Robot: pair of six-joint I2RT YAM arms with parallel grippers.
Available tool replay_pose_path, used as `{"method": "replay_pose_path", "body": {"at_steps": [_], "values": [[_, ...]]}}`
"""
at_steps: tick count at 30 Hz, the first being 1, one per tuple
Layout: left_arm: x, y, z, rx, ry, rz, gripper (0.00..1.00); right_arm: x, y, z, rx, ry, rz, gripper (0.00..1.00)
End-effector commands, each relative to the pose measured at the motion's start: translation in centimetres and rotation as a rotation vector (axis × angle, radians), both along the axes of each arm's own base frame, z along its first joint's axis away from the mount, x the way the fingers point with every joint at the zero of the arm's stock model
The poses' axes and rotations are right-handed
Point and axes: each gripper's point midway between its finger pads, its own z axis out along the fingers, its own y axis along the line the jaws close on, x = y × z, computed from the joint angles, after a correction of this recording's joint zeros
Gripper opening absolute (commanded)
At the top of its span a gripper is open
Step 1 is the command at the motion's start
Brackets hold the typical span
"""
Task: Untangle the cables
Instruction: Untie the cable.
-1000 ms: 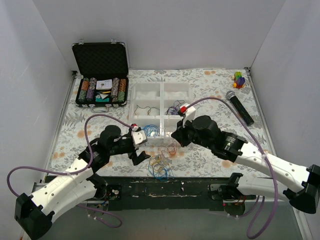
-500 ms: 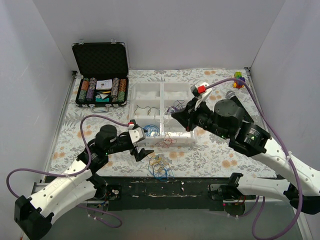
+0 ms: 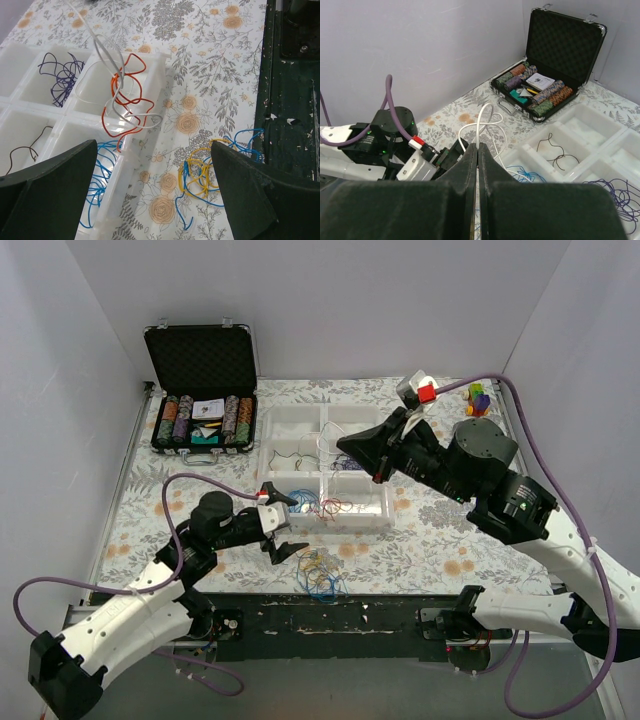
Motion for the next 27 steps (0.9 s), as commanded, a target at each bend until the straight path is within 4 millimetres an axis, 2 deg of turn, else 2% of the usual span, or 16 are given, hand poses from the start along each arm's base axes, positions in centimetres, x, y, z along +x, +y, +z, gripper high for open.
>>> {"method": "replay_pose_path", "body": {"at_steps": [1,8,15,19,21,24,27], "values": [[0.6,-0.3,-0.5,-0.012,-0.022,0.001,0.98,-1.4,0.2,4.4,0.123,-0.059,0.068,0.01],[2.7,0.0,-1.7,-0.002,-0.145,0.064,0.98,-2.6,0.6,6.2,0.148,-0.072,0.138,0.01],[4.1,0.6,-1.5,-0.015,-0.193,0.141,0.98,-3.4,0.4,6.6,0.161,-0.080,0.171,0.01],[3.6,0.4,-1.2,-0.026,-0.162,0.124,0.97,-3.8,0.3,6.7,0.167,-0.082,0.190,0.01],[2.3,-0.1,-1.0,-0.027,-0.142,0.054,0.87,-3.9,0.3,6.6,0.166,-0.079,0.190,0.01],[0.9,-0.7,-1.2,-0.006,-0.113,-0.045,0.62,-4.1,0.2,6.7,0.173,-0.079,0.195,0.01],[0.4,-1.2,-1.5,0.027,-0.090,-0.098,0.36,-4.2,0.1,6.7,0.181,-0.075,0.200,0.01]]}}
